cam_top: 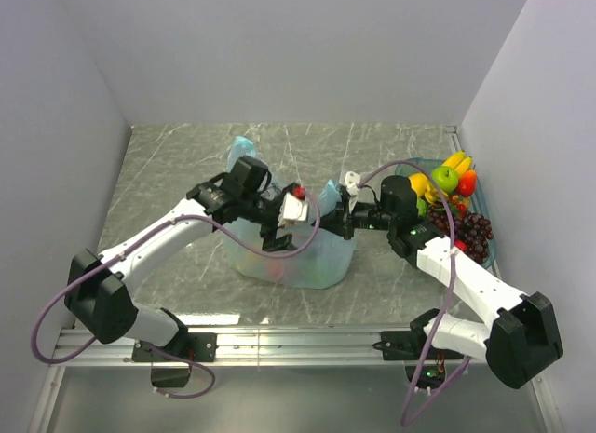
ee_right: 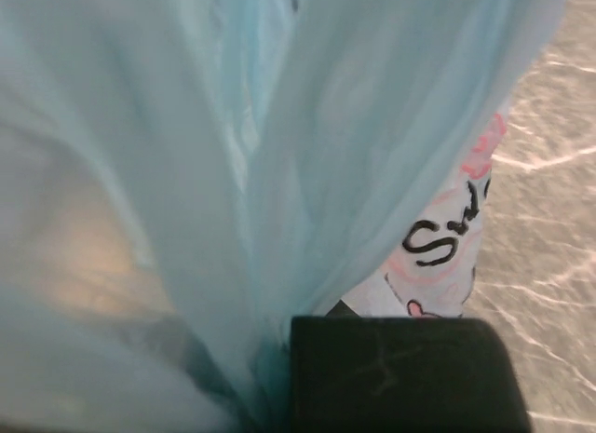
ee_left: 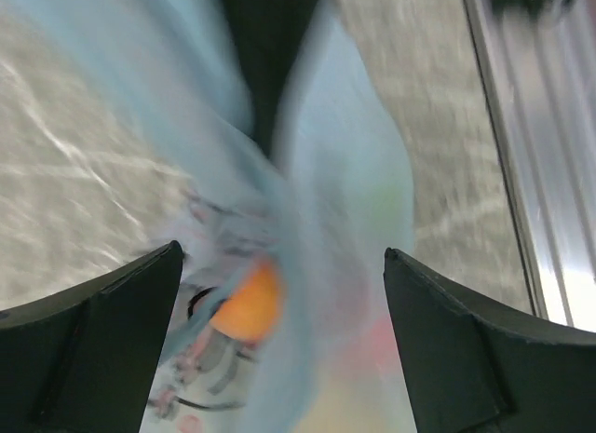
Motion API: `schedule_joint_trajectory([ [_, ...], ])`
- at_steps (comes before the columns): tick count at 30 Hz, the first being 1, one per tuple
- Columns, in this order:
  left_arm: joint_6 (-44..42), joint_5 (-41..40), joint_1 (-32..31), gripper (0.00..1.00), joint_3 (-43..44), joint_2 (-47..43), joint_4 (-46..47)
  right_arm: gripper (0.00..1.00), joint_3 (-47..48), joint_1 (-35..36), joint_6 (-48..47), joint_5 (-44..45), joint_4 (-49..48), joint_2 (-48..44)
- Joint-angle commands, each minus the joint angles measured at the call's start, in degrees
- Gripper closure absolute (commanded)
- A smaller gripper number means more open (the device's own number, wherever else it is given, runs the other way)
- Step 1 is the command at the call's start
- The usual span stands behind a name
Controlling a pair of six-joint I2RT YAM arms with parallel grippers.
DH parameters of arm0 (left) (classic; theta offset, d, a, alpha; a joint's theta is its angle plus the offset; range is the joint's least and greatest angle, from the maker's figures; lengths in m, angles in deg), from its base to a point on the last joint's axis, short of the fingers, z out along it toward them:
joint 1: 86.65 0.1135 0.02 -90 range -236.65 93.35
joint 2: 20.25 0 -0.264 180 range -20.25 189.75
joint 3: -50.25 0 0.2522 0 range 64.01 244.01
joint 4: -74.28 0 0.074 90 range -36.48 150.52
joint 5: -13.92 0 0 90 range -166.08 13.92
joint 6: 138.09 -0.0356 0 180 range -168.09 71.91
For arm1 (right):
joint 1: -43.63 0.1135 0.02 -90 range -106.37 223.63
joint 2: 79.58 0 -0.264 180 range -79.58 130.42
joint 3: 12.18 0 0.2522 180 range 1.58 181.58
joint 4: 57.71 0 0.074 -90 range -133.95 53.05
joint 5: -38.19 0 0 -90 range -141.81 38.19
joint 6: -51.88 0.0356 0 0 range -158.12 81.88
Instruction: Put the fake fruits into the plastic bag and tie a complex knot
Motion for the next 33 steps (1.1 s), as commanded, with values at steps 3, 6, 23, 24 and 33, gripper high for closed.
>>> schedule_joint_trajectory([
  [3,-7.9,-3.6,1.6,0.12,-13.0,-1.8,5.4,1.00,0.3,-2.5,4.3,8.6,-9.1,4.2],
  [6,-7.5,-3.5,2.6,0.29,-15.9,-0.6,7.9,1.00,0.4,-4.1,7.9,12.1,-13.6,7.6],
  [23,5.6,-2.0,2.8,0.98,-20.9,7.5,24.9,1.00,6.2,-7.3,16.3,27.1,-15.1,24.8],
  [24,5.9,-2.5,2.3,0.98,-20.8,8.0,24.9,1.00,7.7,-7.8,16.6,27.4,-14.4,27.4],
  [33,7.3,-5.7,-2.6,1.00,-19.9,7.6,22.7,1.00,25.4,-11.2,23.4,20.3,0.4,32.7],
])
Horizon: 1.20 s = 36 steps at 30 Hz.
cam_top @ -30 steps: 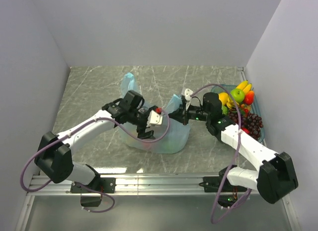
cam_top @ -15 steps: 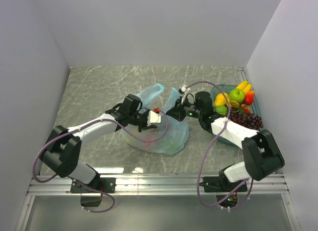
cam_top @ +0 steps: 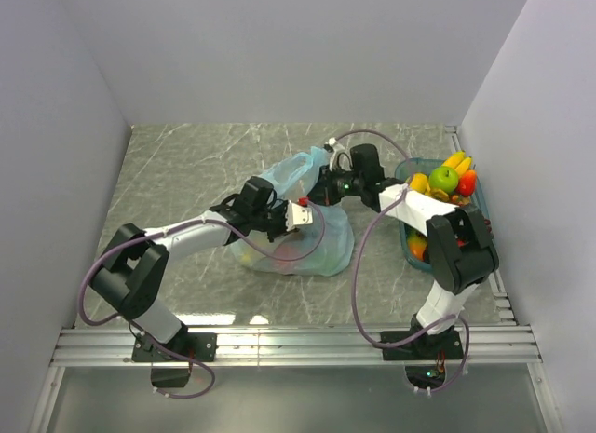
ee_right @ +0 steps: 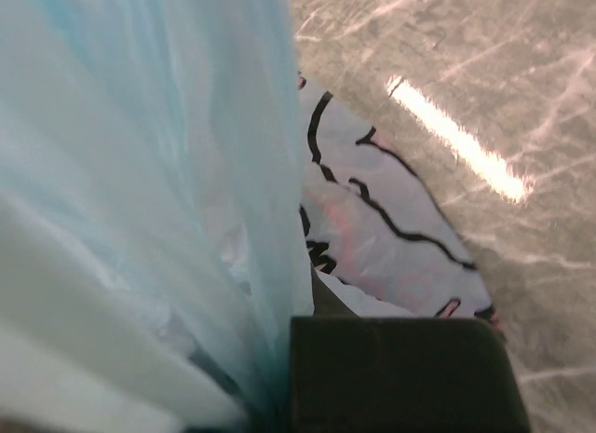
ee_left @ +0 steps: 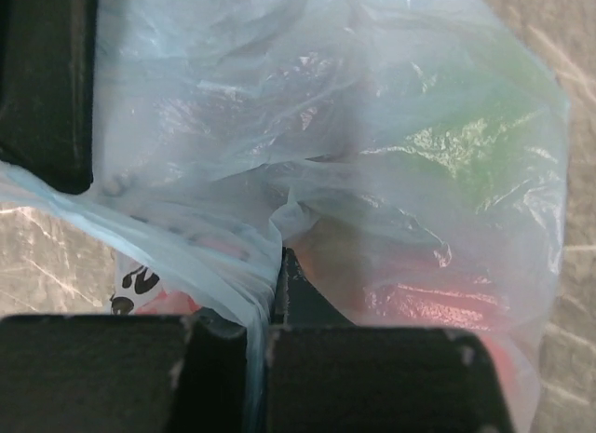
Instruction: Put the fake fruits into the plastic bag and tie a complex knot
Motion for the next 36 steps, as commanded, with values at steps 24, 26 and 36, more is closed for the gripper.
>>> schedule_joint_trajectory([
  [24,40.5,-19.6,-3.5,0.01,20.0,-29.7,-18.2,1.00,-13.7,2.7,-13.0,1.1,6.6,-18.1],
  [26,39.9,-20.3,-1.8,0.01,19.3,-29.5,-19.2,1.00,-13.9,3.0,-13.3,1.0,6.5,-17.9],
  [36,27.3,5.2,10.6,0.01,23.8,-21.8,-25.7,1.00,-13.2,5.5,-20.2,-1.9,10.2,-18.0],
])
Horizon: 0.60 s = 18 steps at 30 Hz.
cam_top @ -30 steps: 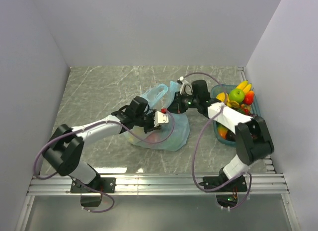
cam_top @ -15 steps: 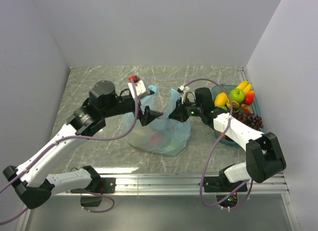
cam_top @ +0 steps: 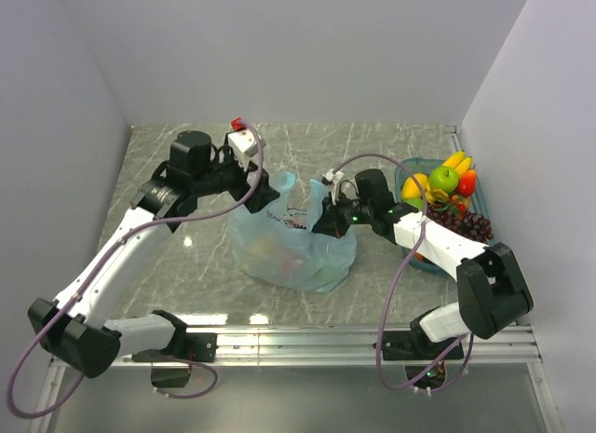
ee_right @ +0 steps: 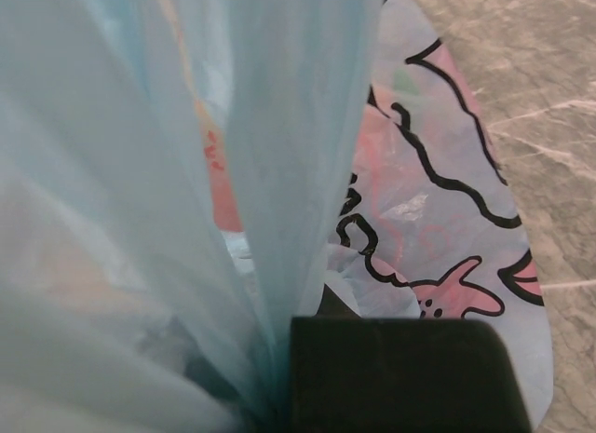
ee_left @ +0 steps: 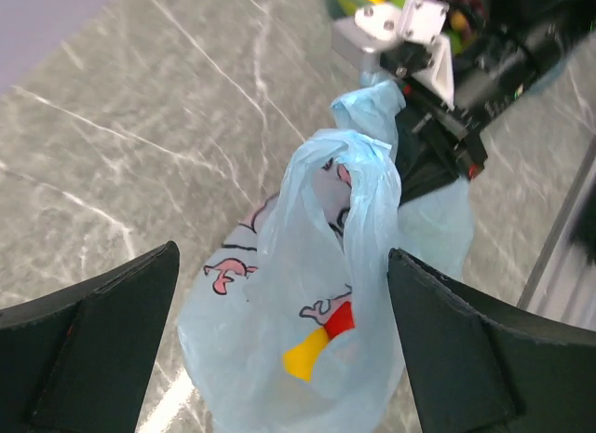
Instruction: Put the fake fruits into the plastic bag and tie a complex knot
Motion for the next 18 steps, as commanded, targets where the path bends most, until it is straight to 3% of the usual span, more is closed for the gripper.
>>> schedule_joint_trajectory([
  [1,-6.9,13.5,2.2,0.01,3.7,1.9,-3.1,1.00,0.8,1.5,-5.2,-1.7,2.1,0.0],
  [8,-11.6,22.9,2.3,0.01,6.4,6.1,-5.4,1.00,1.3,2.4,-8.6,-0.8,3.8,-0.3],
  [15,-6.9,30.4,2.3,0.01,8.0,9.6,-3.5,1.00,0.9,2.7,-11.5,0.9,4.8,-1.2],
  [18,-4.0,30.0,2.3,0.01,8.5,10.1,-1.1,1.00,1.2,2.8,-12.3,0.8,5.1,-1.7],
])
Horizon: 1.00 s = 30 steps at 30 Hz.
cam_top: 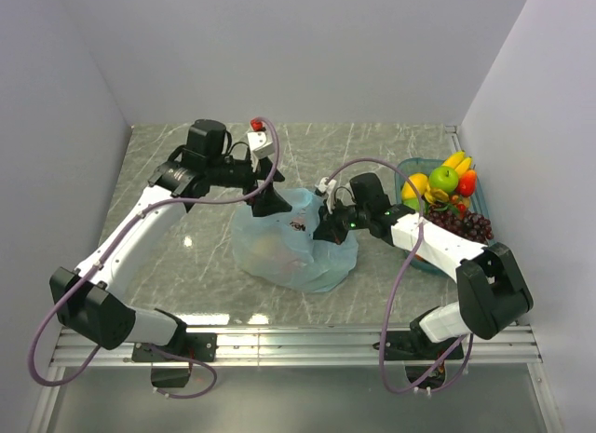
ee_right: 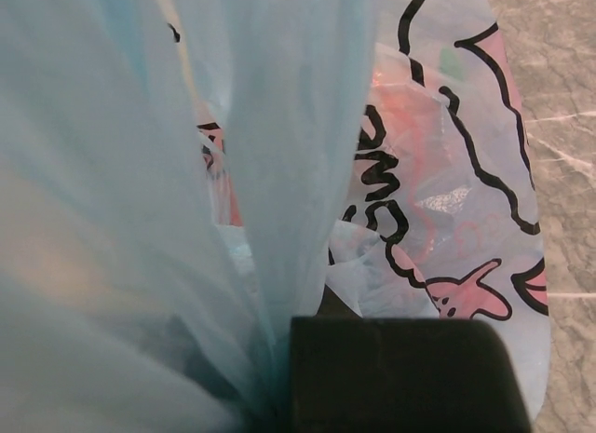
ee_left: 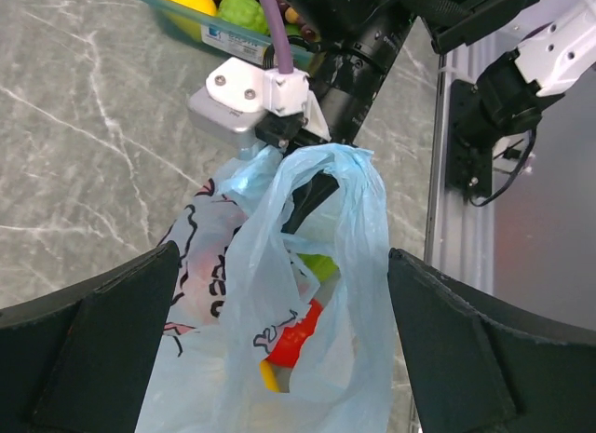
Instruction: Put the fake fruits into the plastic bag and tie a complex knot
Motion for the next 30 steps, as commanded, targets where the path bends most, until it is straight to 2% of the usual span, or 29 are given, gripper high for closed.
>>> schedule_joint_trajectory([
  [1,3.2,3.8,0.0,0.01,3.1,-0.1,3.3,1.00,1.3,0.6,-2.8,0.7,0.9,-1.7],
  [6,-1.1,0.2,-0.7,0.01,5.4,0.0,2.1,1.00,2.0,1.1,-4.4,0.7,1.7,-2.1],
  [11,-4.6,1.1,-3.2,0.01,9.3,0.4,-1.8,1.00,2.6,1.8,-5.1,1.3,1.9,-2.0],
  [18,-6.1,-2.9,-6.4,0.01,7.7,0.4,-1.4,1.00,2.8,2.4,-6.8,1.5,2.7,-2.5],
  [25,-6.2,-3.4,-6.6,0.01,8.5,4.6,-0.5,1.00,2.3,3.0,-8.5,2.0,3.2,-3.7],
  [30,-10.1,-1.7,-6.7,0.01,7.9,4.9,-2.4,1.00,2.3,3.0,-8.7,1.9,3.3,-3.8],
])
